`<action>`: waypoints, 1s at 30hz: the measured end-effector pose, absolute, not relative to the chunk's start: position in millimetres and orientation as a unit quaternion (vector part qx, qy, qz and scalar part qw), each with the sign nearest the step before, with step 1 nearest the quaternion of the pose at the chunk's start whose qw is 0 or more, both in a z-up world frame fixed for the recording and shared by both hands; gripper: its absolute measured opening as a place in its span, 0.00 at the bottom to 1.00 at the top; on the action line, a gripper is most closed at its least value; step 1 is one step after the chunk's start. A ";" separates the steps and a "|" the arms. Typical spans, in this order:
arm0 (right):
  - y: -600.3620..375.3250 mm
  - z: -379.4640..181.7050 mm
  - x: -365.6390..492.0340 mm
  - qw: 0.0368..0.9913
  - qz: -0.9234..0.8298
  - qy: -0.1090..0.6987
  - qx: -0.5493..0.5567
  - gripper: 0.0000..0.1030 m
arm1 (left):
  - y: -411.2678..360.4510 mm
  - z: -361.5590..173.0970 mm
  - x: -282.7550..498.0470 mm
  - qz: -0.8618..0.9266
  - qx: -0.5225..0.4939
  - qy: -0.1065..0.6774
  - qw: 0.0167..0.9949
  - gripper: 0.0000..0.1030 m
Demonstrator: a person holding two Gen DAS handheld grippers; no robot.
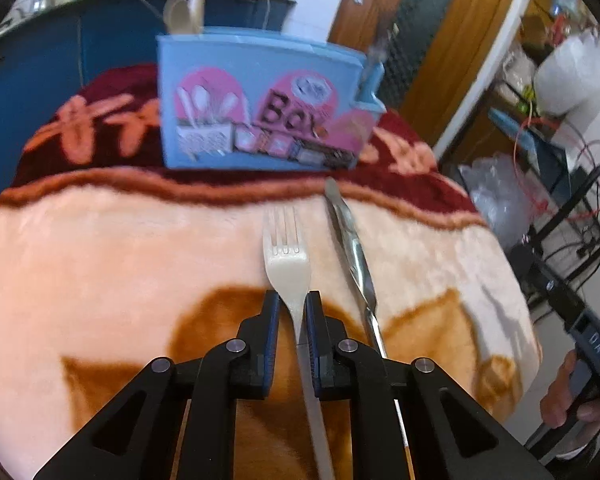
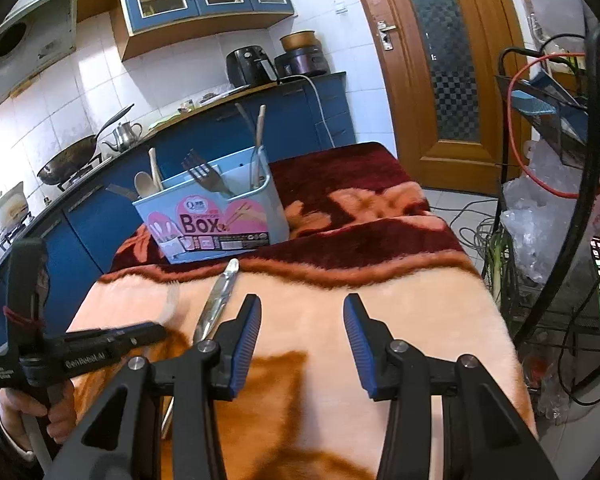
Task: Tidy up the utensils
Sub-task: 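Lift the plastic fork with the left tool while the right tool grasps the silver knife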
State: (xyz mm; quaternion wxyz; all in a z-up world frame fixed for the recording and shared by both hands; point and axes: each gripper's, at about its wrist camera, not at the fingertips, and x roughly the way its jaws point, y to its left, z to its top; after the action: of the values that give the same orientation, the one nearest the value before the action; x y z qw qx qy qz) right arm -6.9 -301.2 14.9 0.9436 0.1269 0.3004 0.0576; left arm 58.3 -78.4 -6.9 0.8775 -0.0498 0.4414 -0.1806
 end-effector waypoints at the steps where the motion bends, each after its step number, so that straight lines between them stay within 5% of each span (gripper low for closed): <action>1: -298.6 15.4 -6.0 0.943 0.060 0.303 0.125 0.45 | -73.4 -2.7 57.1 -0.176 -0.053 0.431 0.883 0.13; 17: -232.0 8.0 45.5 0.903 0.124 0.404 0.084 0.45 | -9.4 40.2 43.8 -0.135 -0.083 0.297 0.942 0.11; 30: -190.6 -14.1 99.8 0.849 0.131 0.510 0.043 0.45 | 10.4 43.3 44.1 -0.139 -0.101 0.264 0.949 0.11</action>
State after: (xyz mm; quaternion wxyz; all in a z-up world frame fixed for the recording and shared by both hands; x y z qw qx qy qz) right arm 99.8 -190.6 -14.1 0.8491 0.0426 0.5099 0.1315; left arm 44.1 10.4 43.3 0.9490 -0.1008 0.2644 -0.1389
